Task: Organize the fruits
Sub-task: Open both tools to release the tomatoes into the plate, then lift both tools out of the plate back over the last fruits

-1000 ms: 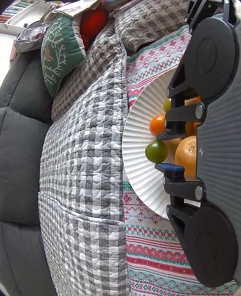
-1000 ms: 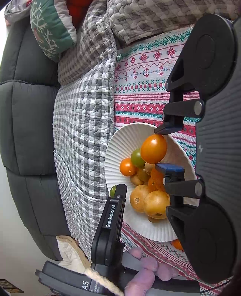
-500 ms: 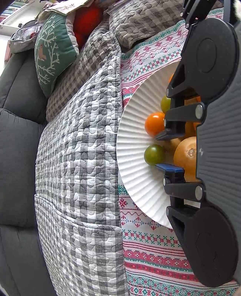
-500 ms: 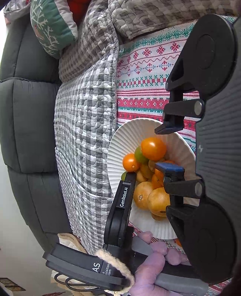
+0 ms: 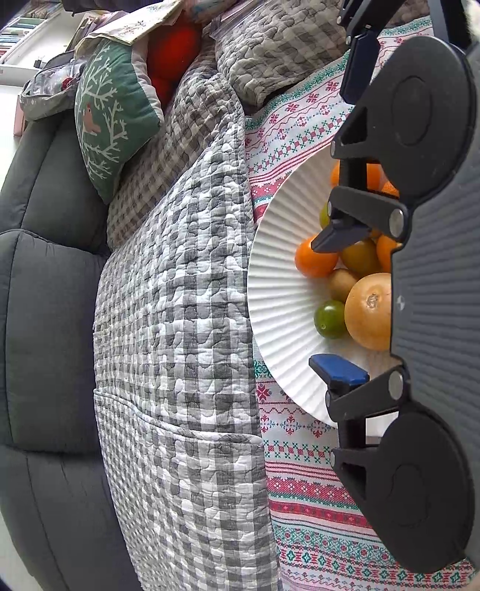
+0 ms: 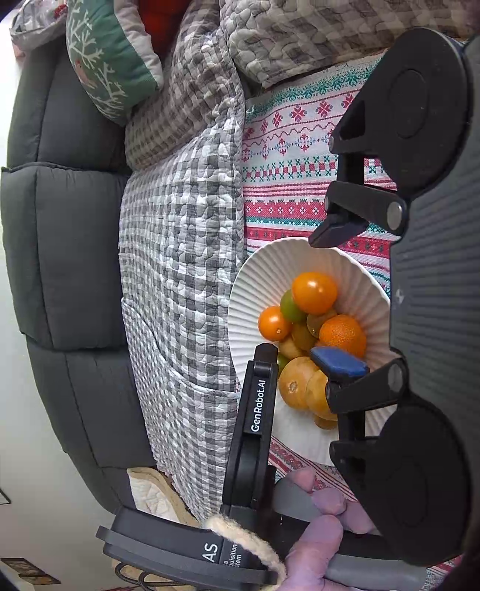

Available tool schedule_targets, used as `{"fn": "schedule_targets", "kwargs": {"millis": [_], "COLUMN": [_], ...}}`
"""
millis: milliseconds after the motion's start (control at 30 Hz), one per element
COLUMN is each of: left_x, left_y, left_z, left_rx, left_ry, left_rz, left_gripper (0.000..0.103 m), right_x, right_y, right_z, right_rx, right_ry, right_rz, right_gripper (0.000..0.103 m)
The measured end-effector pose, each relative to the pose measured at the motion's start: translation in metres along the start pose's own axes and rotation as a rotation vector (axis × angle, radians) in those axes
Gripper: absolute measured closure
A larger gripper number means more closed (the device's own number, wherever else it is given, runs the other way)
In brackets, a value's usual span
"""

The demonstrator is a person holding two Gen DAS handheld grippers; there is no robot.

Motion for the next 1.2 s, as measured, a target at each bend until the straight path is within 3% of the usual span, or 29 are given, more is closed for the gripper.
{"fn": "schedule_targets", "kwargs": {"millis": [133,500,1200], "left_x": [0.017,0.060,0.116], "left_y": [0.000,0.008,0.015], "left_z": [0.002,0.027,0.089], "left_rx": [-0.019,0.045,0.099], "left_ry": [-0.011,-0.010,0.015], "left_rz": [0.000,-0.017,-0.078], "left_gripper": [0.019,0.004,0.001], "right_x": [0.009,0.034,0.060], "right_y": [-0.001,-0.008,0.009], "right_z": [0.001,0.000,0.029], "right_rx": [0.015,-0.026,-0.028], "right_ry": [-0.002,0.000,0.043], "right_rz": [0.015,0.052,0.067], "right_gripper": [0.032,0.016,0.007]}}
Point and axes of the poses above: each gripper's, at about its wrist camera, not at the fingertips, and x roughly against the way its jaws point, y to its left, z to its underside, the point moved 9 cm from there along -x, roughly the way its jaws point, and after that the axes turned 7 degrees about z, right-handed, at the moved point
